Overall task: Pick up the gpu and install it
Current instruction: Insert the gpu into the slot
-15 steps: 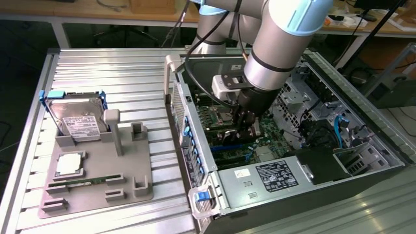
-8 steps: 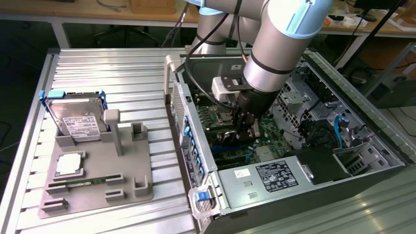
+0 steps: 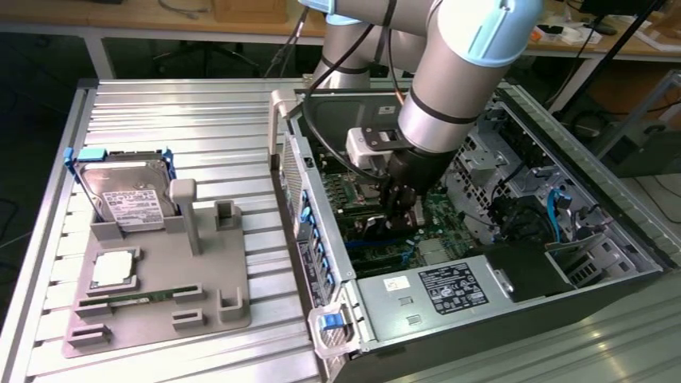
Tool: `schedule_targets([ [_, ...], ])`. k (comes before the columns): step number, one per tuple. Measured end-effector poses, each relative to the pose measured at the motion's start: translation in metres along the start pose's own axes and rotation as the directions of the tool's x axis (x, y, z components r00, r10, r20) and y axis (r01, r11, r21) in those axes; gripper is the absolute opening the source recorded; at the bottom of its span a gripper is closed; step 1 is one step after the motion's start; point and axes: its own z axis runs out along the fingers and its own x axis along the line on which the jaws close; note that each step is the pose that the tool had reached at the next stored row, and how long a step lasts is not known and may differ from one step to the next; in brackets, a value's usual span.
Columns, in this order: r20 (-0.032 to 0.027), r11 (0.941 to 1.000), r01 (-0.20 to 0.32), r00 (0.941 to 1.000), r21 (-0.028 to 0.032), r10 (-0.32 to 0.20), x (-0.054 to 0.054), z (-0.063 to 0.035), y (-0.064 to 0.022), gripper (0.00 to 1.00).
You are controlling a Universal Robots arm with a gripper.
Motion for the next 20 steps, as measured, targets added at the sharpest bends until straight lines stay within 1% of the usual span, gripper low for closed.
schedule_targets([
  [3, 0.0000, 1.0000, 0.000, 1.0000, -0.0015, 0.000, 0.0007, 0.0001, 0.0000, 0.27],
  [8, -0.0001, 1.0000, 0.000, 1.0000, -0.0019, 0.000, 0.0018, 0.0001, 0.0000, 0.27],
  [14, -0.0010, 1.0000, 0.000, 1.0000, -0.0023, 0.000, 0.0021, 0.0040, 0.0000, 0.27],
  [15, -0.0009, 1.0000, 0.000, 1.0000, -0.0024, 0.000, 0.0021, 0.0051, -0.0001, 0.27],
  [16, 0.0005, 1.0000, 0.000, 1.0000, -0.0017, 0.000, 0.0020, 0.0071, -0.0001, 0.27],
  [17, -0.0005, 1.0000, 0.000, 1.0000, -0.0021, 0.000, 0.0021, 0.0074, -0.0001, 0.27],
  [20, 0.0009, 1.0000, 0.000, 1.0000, -0.0026, 0.000, 0.0019, 0.0060, -0.0001, 0.27],
])
